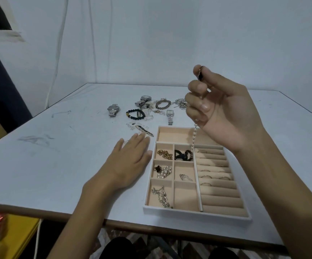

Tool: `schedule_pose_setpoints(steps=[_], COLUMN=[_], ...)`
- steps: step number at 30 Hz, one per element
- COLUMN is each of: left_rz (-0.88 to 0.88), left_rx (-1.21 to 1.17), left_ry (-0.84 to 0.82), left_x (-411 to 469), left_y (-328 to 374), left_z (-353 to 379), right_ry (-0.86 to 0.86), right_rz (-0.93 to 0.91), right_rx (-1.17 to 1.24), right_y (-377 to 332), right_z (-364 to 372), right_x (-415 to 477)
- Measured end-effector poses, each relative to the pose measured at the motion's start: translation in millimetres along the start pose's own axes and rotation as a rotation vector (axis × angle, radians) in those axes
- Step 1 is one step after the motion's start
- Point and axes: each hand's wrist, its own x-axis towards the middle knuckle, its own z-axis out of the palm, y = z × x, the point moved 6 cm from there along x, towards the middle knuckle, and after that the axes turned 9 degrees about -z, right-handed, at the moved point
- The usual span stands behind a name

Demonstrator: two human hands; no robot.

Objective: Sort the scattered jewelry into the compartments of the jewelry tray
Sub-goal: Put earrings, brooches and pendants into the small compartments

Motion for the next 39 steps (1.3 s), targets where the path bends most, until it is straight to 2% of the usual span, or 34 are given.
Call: schedule_pose_setpoints(steps=[14, 24, 39], left_rz=[-0.013, -0.011, -0.007], left_rx=[0.011, 0.002, -0.014], left_ry=[0.034, 0.035, 0.031], left_x=[-2.7, -5.2, -5.9], left_y=[-0.7, 0.4, 0.7], left_z=[0.7, -1.4, -2.4], right_ry=[0.056, 0.018, 0.063], right_rz=[0.112, 0.012, 0.067], right_rx=[-0.155, -0.165, -0.316], right_y=[37.5, 4.4, 25.7], right_z=[-7.1, 15.0, 0.2], right_x=[-33.0, -32.0, -39.2])
